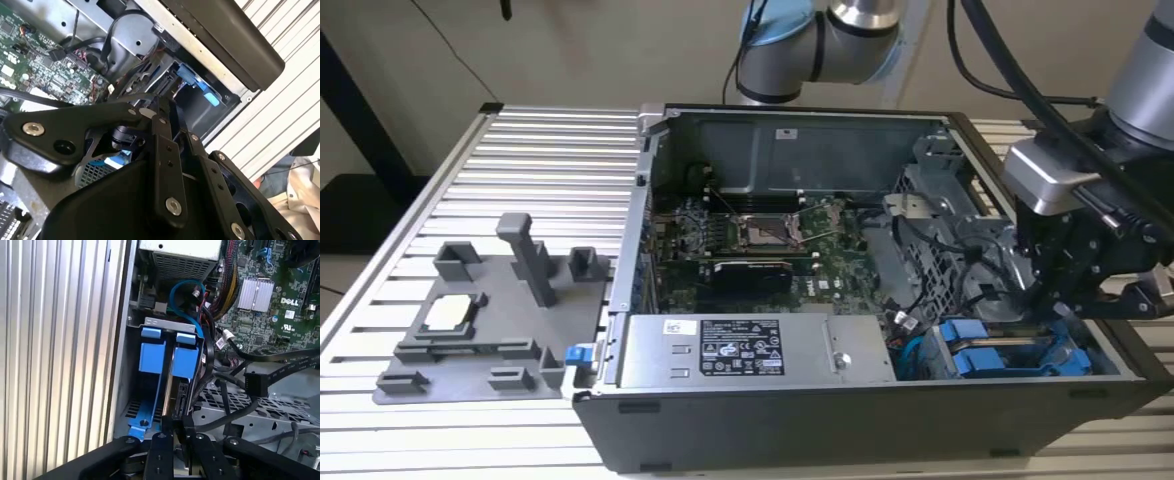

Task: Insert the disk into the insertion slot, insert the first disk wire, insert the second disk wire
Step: 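Insert the first disk wire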

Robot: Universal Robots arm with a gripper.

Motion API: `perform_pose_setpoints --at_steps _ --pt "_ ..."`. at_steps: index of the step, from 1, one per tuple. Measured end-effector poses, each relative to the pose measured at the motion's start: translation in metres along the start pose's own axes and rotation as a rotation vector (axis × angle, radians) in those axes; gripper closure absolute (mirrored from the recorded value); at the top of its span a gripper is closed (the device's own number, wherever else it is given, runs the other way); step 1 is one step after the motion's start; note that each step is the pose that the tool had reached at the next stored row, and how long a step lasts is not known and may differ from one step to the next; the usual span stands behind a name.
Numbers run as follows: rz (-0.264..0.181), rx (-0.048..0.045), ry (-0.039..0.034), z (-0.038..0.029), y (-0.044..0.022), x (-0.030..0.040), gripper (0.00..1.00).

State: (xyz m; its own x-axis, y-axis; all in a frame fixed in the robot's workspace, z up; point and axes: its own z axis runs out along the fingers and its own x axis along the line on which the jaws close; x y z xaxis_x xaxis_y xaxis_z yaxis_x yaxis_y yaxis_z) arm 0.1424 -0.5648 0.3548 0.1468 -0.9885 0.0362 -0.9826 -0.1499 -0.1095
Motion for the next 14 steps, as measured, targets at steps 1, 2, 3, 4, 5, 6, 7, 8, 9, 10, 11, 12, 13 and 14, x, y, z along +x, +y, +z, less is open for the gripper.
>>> perform_pose_setpoints --at_steps 1,2,3,4,5,6,7,8,9,10,11,12,13,14 --pt "0.004 0.0008 -0.0001 0.0008 0.0001 0.0001 0.81" --pt "0.01 0.0015 -0.0011 0.0015 0.0001 0.0001 0.81" --pt "0.016 0.0027 -0.0038 0.0019 0.0002 0.0001 0.81" --pt "0.022 0.0053 -0.0097 0.0022 0.0003 0.0001 0.81" --pt "0.026 0.0083 -0.0162 0.0025 0.0004 0.0001 0.81" --pt "0.03 0.0108 -0.022 0.0029 0.0003 0.0001 0.81" --pt "0.034 0.0137 -0.029 0.0031 0.0004 0.0 0.81" --pt "0.036 0.0174 -0.0379 0.0033 0.0004 0.0001 0.81" --pt "0.036 0.0186 -0.0417 0.0032 0.0004 0.0001 0.81" --pt "0.036 0.0186 -0.042 0.0033 0.0004 0.0 0.81" --pt "0.036 0.0187 -0.0421 0.0033 0.0004 0.0 0.81" --pt "0.036 0.0186 -0.0421 0.0033 0.0004 0.0 0.81" --pt "0.04 0.0188 -0.0417 0.0037 0.0004 0.0 0.81" --pt "0.047 0.019 -0.0411 0.0042 0.0004 0.0 0.81"
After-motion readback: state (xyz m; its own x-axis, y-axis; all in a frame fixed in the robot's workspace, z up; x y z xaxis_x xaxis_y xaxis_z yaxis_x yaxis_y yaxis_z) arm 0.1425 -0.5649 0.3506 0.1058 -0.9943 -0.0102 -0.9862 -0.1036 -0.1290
